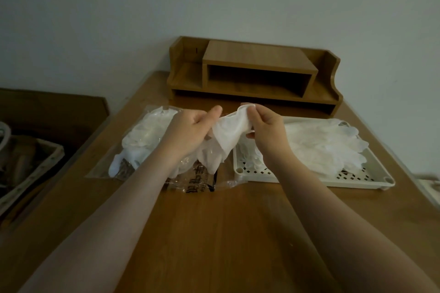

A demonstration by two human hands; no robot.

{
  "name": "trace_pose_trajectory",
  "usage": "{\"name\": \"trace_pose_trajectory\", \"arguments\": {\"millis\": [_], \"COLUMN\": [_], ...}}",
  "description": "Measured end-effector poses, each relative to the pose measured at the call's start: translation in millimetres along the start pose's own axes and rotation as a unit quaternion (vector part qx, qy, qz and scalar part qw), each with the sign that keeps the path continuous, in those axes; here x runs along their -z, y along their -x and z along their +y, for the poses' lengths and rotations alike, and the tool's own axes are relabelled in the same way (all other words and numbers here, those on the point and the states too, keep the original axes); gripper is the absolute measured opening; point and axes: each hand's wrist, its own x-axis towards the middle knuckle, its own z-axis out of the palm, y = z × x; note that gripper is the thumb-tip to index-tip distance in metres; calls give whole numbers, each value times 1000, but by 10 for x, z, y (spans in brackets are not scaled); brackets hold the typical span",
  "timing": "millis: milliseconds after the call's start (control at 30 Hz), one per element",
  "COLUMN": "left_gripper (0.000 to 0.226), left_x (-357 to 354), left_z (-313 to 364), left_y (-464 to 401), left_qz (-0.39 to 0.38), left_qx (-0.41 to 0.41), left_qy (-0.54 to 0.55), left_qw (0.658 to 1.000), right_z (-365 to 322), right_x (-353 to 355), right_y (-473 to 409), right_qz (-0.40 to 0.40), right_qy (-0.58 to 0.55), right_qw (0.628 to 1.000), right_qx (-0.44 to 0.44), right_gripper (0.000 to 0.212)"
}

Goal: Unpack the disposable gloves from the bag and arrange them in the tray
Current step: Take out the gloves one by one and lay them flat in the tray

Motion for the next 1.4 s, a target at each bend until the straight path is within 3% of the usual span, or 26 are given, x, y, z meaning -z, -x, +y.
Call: {"name": "trace_pose_trajectory", "arguments": {"millis": [233,333,467,600,700,800,867,900,1000,1133,1300,1400], "left_gripper": [57,42,11,22,40,35,40,46,35,15,19,22], "left_x": [-7,0,10,-6,25,80,86,68,-33,-80,-20,-37], "left_z": [-194,-297,-339,-357,-196,292,698,841,990,1054,1208,1261], "left_y": [-58,-114,-130,-117,-82,59,190,228,210,201,157,131], "left_qz": [56,36,-12,-3,19,126,58,23,9,-30,-59,-78], "left_qx": [-12,18,75,68,49,-125,-139,-121,-114,-115,-57,-13], "left_qy": [-209,-371,-467,-484,-392,-138,78,133,50,70,323,414], "left_qw": [976,928,881,872,918,974,986,983,992,990,943,907], "right_z": [-72,-220,-449,-640,-731,-778,-766,-749,-673,-651,-715,-684], "right_x": [43,71,153,223,281,332,346,347,374,515,843,1020], "right_y": [-61,-94,-89,-82,-68,-21,4,9,30,45,62,76], "right_qz": [80,93,45,-3,-41,-30,-12,-9,-32,-48,-213,-306], "right_qy": [-57,-142,-280,-427,-427,-329,-228,-188,-135,-138,-198,-191], "right_qw": [995,985,959,902,897,935,962,969,973,976,951,929], "right_qx": [12,-12,30,64,110,131,149,160,185,160,100,85], "right_gripper": [31,34,34,30,25,26,28,28,28,25,32,21]}}
